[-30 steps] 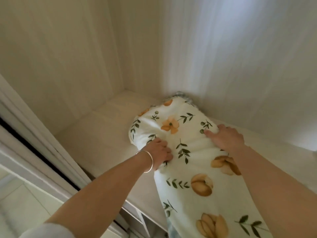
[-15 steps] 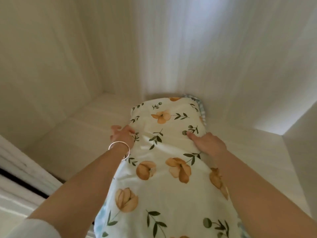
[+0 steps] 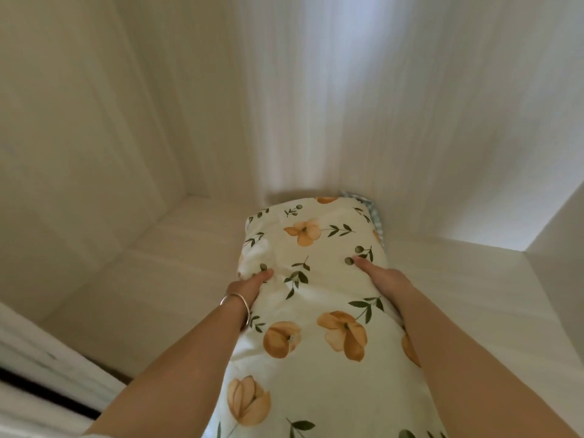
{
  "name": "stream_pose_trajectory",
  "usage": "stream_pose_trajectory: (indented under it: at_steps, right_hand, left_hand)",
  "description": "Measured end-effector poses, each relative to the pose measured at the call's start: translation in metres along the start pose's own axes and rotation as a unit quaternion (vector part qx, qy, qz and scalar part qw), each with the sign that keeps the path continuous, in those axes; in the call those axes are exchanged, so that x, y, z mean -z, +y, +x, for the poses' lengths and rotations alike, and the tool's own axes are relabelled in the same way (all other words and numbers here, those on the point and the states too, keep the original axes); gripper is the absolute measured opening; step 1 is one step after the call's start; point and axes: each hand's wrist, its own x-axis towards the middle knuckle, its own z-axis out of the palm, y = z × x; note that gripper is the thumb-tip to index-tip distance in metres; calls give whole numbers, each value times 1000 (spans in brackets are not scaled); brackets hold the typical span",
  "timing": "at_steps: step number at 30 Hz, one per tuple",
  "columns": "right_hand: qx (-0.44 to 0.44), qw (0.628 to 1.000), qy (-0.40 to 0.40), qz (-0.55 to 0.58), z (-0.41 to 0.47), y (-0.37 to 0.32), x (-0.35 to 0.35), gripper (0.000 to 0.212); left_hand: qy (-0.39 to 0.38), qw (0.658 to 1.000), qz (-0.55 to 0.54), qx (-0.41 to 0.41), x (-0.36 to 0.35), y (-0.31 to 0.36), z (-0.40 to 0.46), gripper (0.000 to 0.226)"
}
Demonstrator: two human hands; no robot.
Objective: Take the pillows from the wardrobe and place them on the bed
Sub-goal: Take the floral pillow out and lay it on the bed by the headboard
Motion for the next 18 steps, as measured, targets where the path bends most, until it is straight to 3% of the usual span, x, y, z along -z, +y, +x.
stream_pose_trajectory:
  at_steps: [11, 14, 18]
  right_hand:
    - [175, 982, 28, 63, -54, -8, -6, 69]
    - [238, 966, 40, 92, -82, -7, -1, 56]
    - [305, 947, 65, 74, -126, -4, 6, 56]
  left_hand:
    - [96, 985, -80, -118, 31, -6, -77, 40]
    - [130, 975, -114, -140, 43, -12, -115, 49]
    - [184, 957, -142, -176, 56, -24, -171, 52]
